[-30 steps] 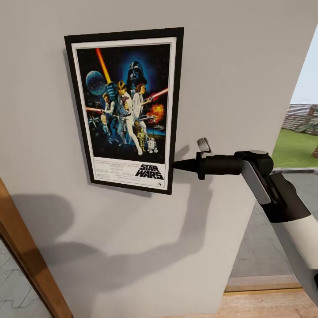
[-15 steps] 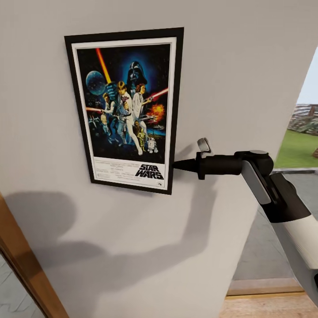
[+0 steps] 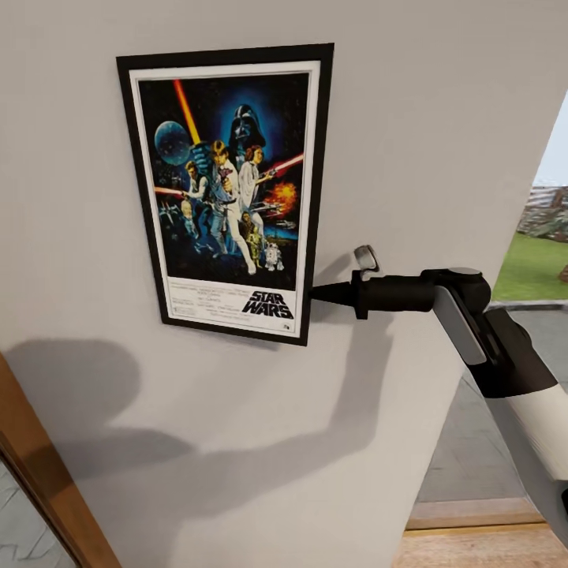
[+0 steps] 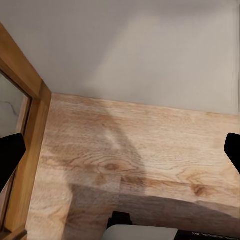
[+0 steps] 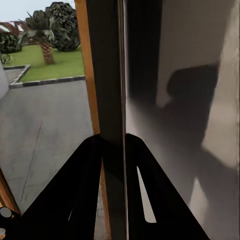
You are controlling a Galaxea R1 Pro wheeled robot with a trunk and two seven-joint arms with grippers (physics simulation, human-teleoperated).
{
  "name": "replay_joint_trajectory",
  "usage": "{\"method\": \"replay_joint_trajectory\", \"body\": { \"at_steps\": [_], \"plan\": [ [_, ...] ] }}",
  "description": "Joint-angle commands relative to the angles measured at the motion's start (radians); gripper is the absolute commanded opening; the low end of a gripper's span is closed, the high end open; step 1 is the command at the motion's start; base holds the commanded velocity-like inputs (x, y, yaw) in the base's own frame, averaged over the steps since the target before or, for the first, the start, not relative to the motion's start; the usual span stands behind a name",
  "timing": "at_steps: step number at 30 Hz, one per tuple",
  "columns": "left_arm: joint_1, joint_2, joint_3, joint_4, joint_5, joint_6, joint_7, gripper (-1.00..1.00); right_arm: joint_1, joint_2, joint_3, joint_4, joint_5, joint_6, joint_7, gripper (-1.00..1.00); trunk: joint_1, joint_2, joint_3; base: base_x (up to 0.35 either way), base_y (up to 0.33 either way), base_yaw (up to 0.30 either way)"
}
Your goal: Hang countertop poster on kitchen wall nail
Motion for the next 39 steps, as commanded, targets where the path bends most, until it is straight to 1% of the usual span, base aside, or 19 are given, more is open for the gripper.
{"method": "replay_joint_trajectory", "body": {
  "at_steps": [1,23,24,25,26,29,30,39],
  "plan": [
    [0.000,-0.001,0.003,-0.001,0.000,-0.001,-0.006,1.00,0.000,-0.001,-0.002,0.000,-0.007,0.006,-0.002,-1.00,0.000,-0.001,0.000,0.000,0.000,0.000],
    [0.000,0.000,0.002,0.002,0.000,-0.001,-0.006,1.00,0.000,-0.001,-0.001,0.002,-0.006,0.006,-0.002,-1.00,0.000,-0.001,0.000,0.009,0.000,0.000],
    [0.000,0.000,0.002,0.002,0.000,-0.001,-0.006,1.00,0.000,-0.001,-0.001,0.003,-0.015,0.008,-0.003,-1.00,0.000,-0.001,0.000,0.107,0.000,0.000],
    [0.000,0.001,0.002,0.002,0.000,-0.001,-0.006,1.00,-0.049,-0.025,0.154,-0.178,-0.172,0.005,0.099,-1.00,0.000,-0.001,0.000,0.055,0.000,0.000],
    [0.000,0.001,0.002,0.003,0.001,-0.001,-0.006,1.00,-0.052,-0.033,0.141,-0.119,-0.169,0.009,0.114,1.00,0.000,-0.001,0.000,0.035,0.000,0.000],
    [0.000,0.002,0.002,0.003,0.001,-0.001,-0.006,1.00,-0.035,-0.016,0.124,-0.101,-0.151,0.005,0.097,1.00,0.000,-0.001,0.000,0.016,0.000,0.000],
    [0.000,0.001,0.002,0.003,0.001,-0.001,-0.006,1.00,0.000,-0.001,0.000,0.004,-0.006,0.004,-0.006,1.00,0.000,-0.001,0.000,0.007,0.000,0.000],
    [0.000,0.001,0.002,0.003,0.001,-0.001,-0.006,1.00,0.000,-0.001,0.000,-0.001,-0.007,0.005,-0.005,1.00,0.000,-0.001,0.000,0.001,0.000,0.000]
  ]
}}
